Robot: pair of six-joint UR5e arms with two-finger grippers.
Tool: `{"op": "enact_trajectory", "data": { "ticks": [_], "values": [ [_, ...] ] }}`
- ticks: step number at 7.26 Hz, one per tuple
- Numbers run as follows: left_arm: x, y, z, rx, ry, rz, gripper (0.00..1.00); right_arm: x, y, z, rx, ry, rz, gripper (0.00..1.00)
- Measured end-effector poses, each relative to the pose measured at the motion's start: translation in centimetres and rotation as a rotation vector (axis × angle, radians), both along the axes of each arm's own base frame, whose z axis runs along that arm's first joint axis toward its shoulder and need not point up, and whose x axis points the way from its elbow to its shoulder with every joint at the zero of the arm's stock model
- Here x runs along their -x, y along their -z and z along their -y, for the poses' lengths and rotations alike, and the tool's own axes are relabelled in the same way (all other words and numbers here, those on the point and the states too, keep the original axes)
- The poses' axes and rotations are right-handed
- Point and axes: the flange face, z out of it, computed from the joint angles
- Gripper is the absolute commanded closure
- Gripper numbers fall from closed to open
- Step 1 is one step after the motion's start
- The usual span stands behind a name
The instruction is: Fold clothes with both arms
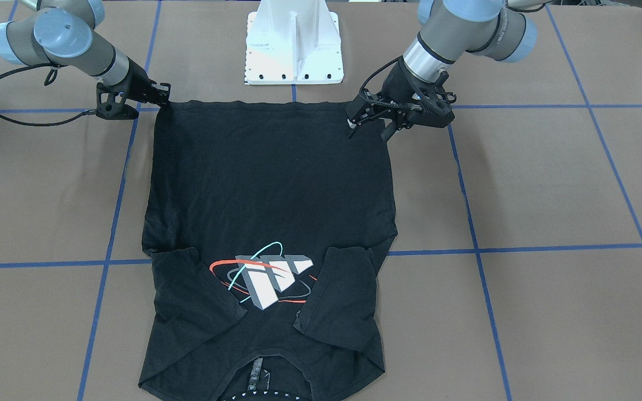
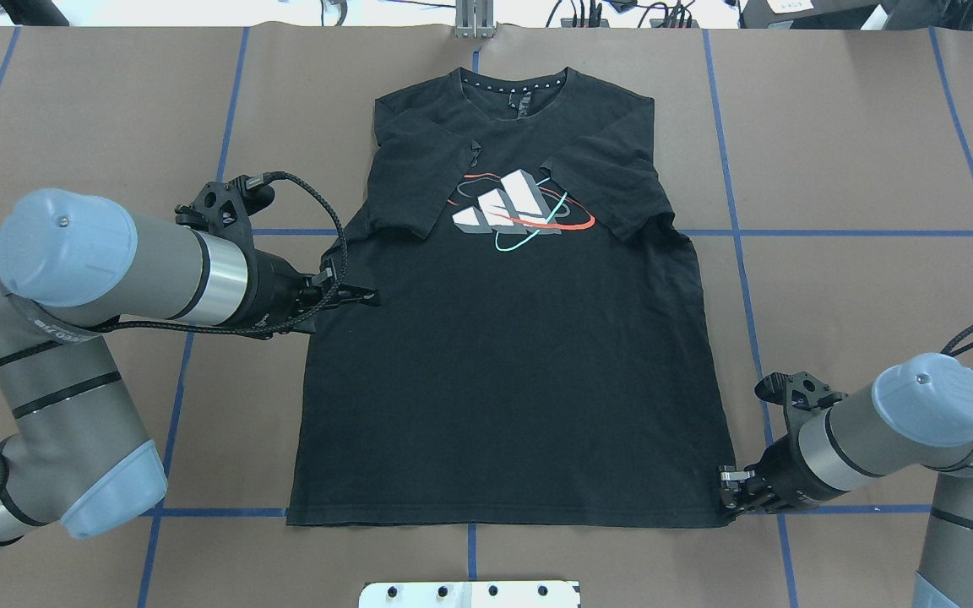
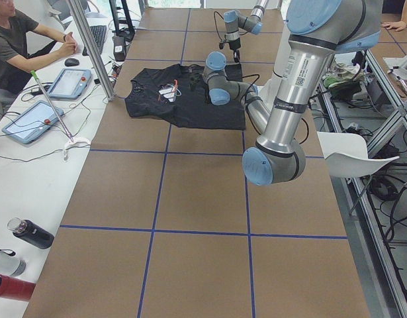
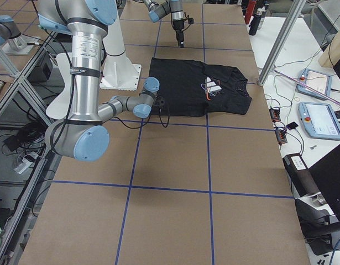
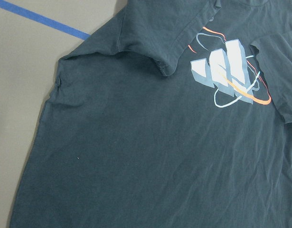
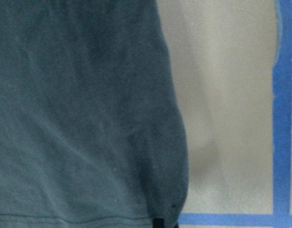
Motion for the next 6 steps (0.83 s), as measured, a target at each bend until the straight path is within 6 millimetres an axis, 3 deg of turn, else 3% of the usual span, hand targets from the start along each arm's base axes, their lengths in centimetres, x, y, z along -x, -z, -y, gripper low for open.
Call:
{"op": "enact_trajectory", "data": {
  "ticks": [2,4,6],
  "values": [
    [-0.1,-0.7,-0.6,0.007,-0.008,0.009,0.0,-0.4,2.4,0.1,-0.02,-0.007,0.045,1.0],
    [-2.0,-2.6,-3.6,0.024,-0.066,0.038,0.0,-0.8,3.7,0.8,-0.036,-0.028,0.072,1.0],
    [-3.7,-6.2,-7.6,0.062,-0.125,0.096,0.01,-1.5,4.4,1.4,-0.054,-0.047,0.113,1.0]
  ]
}}
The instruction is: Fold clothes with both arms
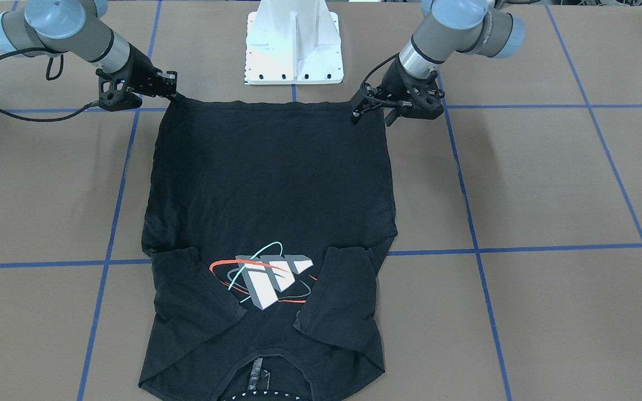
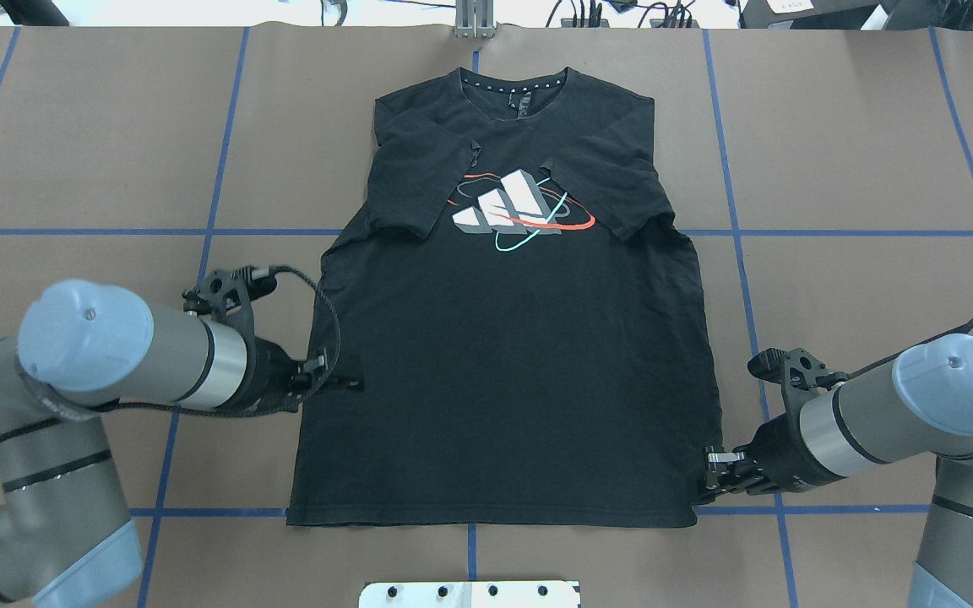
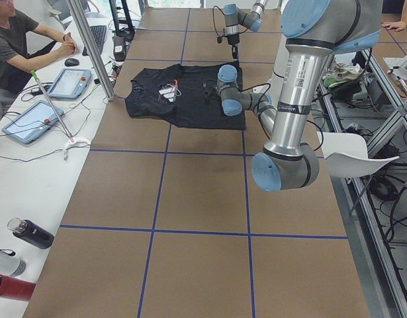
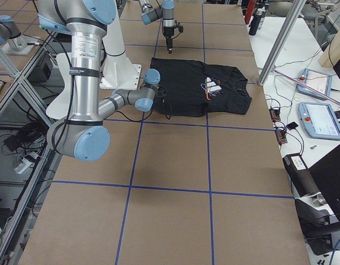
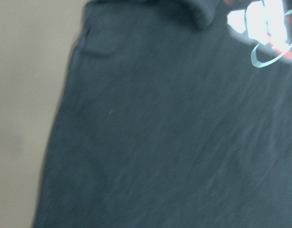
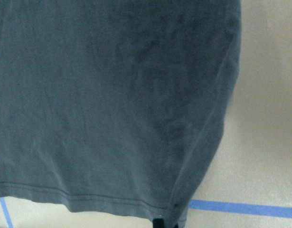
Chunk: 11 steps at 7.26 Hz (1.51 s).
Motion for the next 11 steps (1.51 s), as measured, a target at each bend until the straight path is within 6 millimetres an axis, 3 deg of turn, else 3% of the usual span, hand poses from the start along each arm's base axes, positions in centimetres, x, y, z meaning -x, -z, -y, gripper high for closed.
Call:
{"op": "enact_trajectory", "data": {
  "ticks": [3,4,11],
  "values": [
    [-3.2,-2.2,-7.1,0.071,-0.055,0.044,0.01,-0.4,1.0,0.3,0.003,-0.019,0.037,1.0],
    [-3.6,-2.9,-8.5,0.087,-0.062,0.06,0.01,-0.5,1.2,0.3,0.007,-0.023,0.043,1.0],
    [-4.7,-5.1,-9.8,0.106,-0.074,0.107,0.01,-1.0,2.2,0.3,0.013,-0.02,0.064,1.0]
  ]
}}
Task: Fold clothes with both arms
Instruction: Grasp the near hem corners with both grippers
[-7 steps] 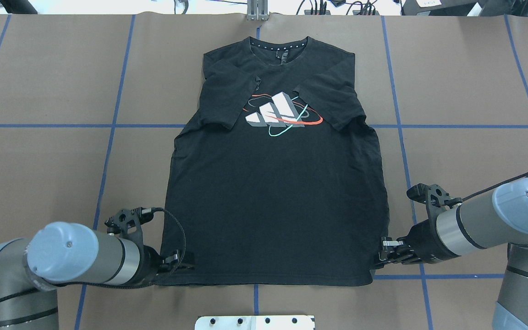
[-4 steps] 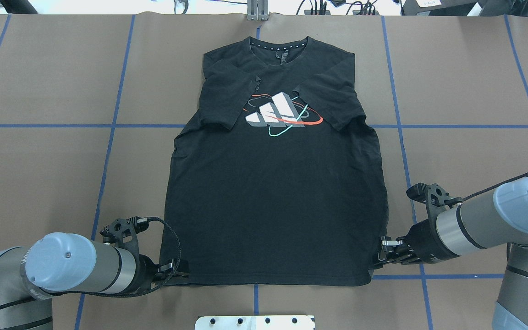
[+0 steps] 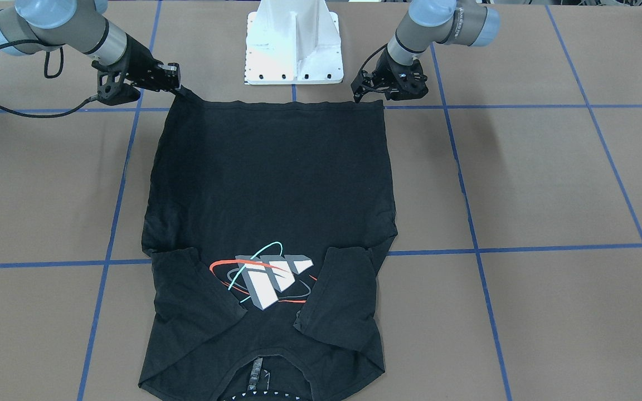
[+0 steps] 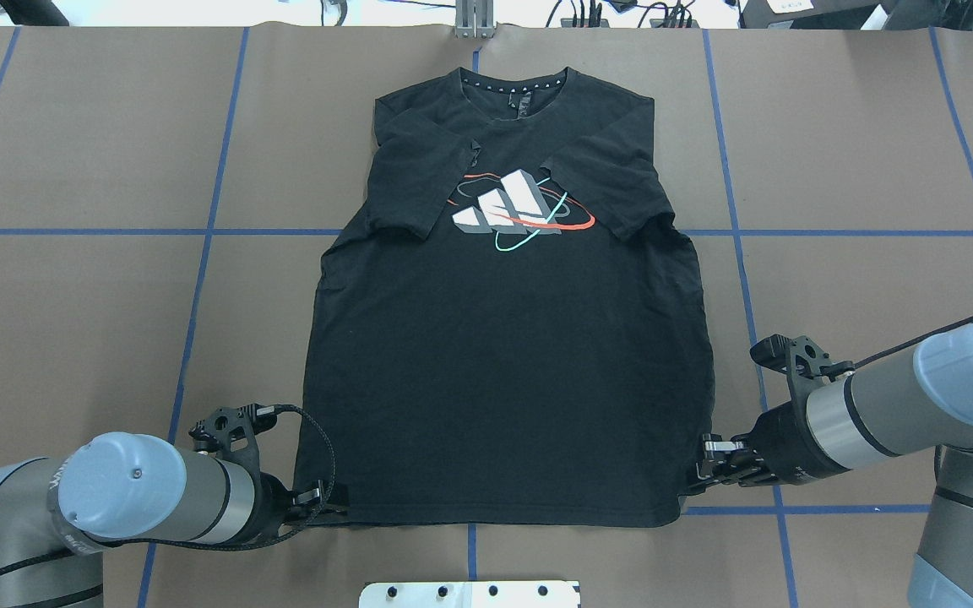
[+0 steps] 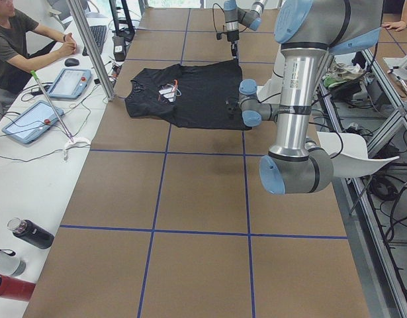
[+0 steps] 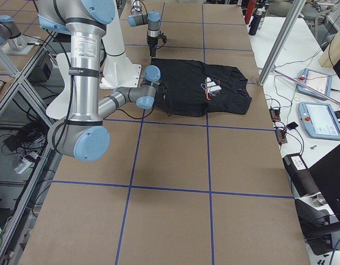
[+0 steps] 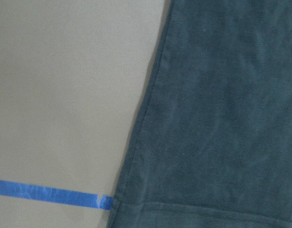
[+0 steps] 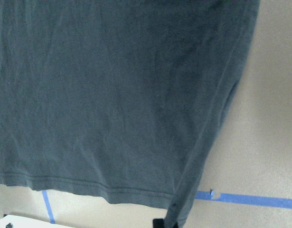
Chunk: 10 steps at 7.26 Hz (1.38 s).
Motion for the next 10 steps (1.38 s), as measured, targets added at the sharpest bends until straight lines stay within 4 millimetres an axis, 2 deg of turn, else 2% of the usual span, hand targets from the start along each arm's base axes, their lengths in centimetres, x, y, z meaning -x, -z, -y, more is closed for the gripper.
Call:
{"op": "enact_trajectory", "data": {
  "ticks": [2,4,5,8,10],
  "values": [
    [-0.3,-0.3,-0.1,0.001,-0.002,0.006,0.05,-0.1,0.1,0.0,0.0,-0.001,0.002,1.0],
    [-0.4,-0.4,0.0,0.001,0.0,0.009,0.28,-0.3,0.1,0.2,0.002,0.001,0.004,1.0],
    [-0.4,-0.4,0.0,0.0,0.004,0.009,0.34,-0.6,0.2,0.4,0.007,0.004,0.006,1.0],
    [-0.4,-0.4,0.1,-0.001,0.005,0.01,0.43,-1.4,0.2,1.1,0.02,0.006,0.012,1.0],
    [-0.1,0.0,0.2,-0.003,0.009,0.002,0.46,-1.6,0.2,1.3,0.022,0.006,0.014,1.0]
  ]
}}
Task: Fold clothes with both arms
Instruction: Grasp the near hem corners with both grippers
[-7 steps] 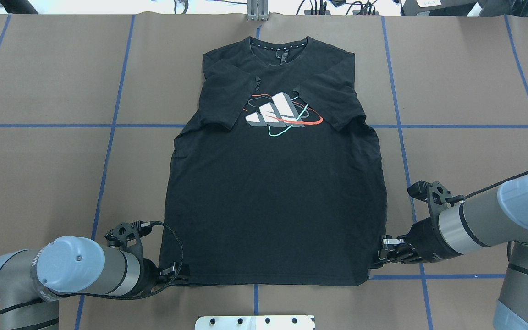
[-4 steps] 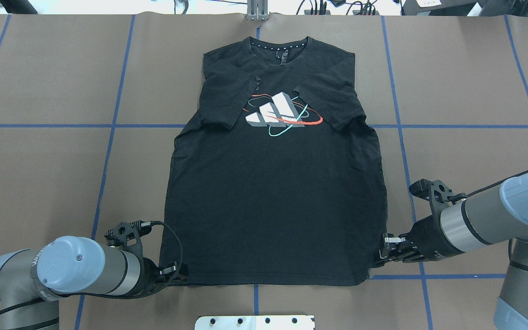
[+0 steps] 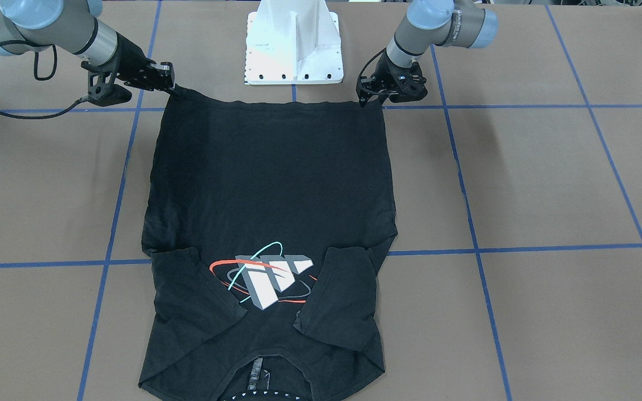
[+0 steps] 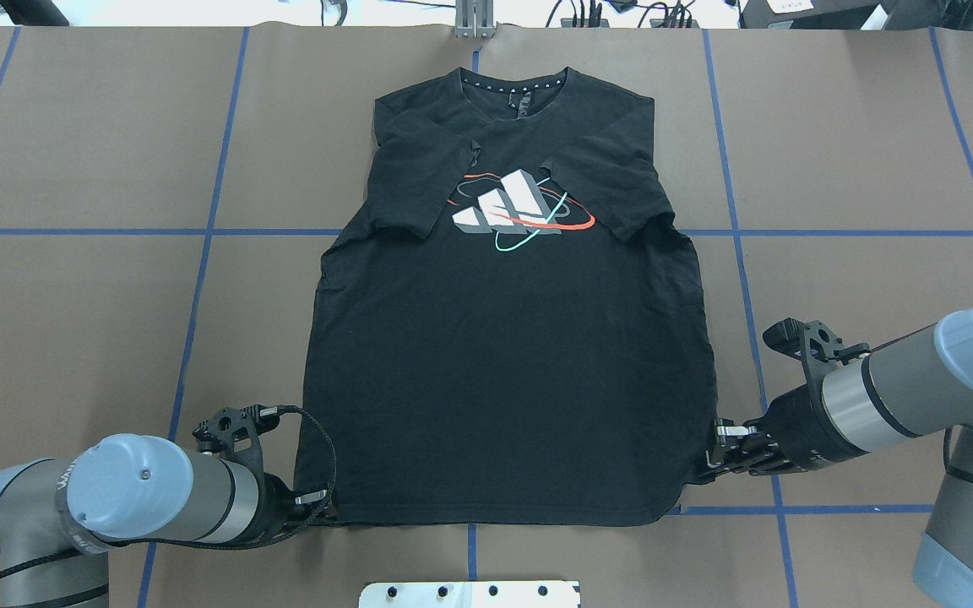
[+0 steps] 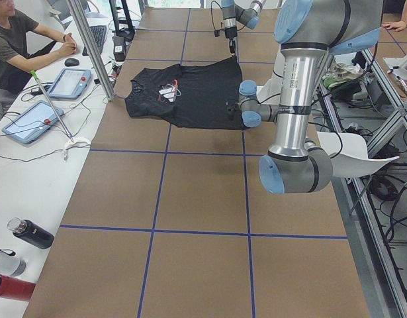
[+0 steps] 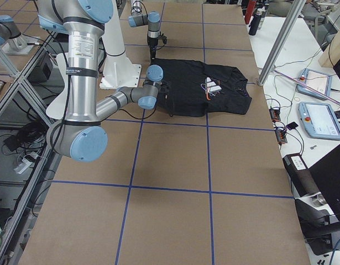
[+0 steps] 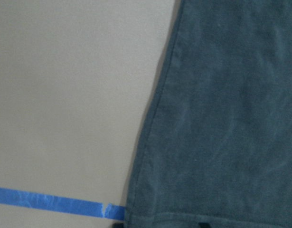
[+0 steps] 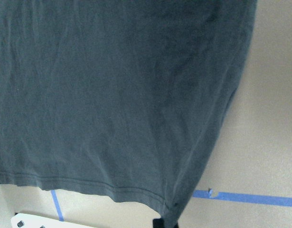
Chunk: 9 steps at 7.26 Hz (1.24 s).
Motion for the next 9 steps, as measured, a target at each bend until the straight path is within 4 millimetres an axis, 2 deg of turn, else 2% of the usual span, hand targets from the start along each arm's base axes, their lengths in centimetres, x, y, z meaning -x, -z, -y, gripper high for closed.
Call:
{"op": "enact_trajectory", "data": {
  "ticks": [4,5,6,7,9],
  "values": [
    [0.56,0.56,0.53,-0.002,0.01,-0.01,0.48,-0.02,-0.03,0.0,0.002,0.002,0.0,1.0],
    [0.54,0.49,0.56,-0.002,0.011,-0.008,0.62,-0.02,-0.09,0.03,0.002,0.002,-0.001,1.0],
    [0.54,0.48,0.57,-0.001,0.012,-0.008,0.92,-0.02,-0.17,0.06,0.003,0.001,-0.003,1.0],
    [0.54,0.48,0.58,0.0,0.013,-0.008,1.0,0.01,-0.25,0.09,0.004,0.001,-0.004,1.0],
    [0.74,0.61,0.82,0.016,0.035,-0.009,1.0,-0.09,-0.38,0.28,0.004,-0.004,-0.006,1.0]
  ]
}}
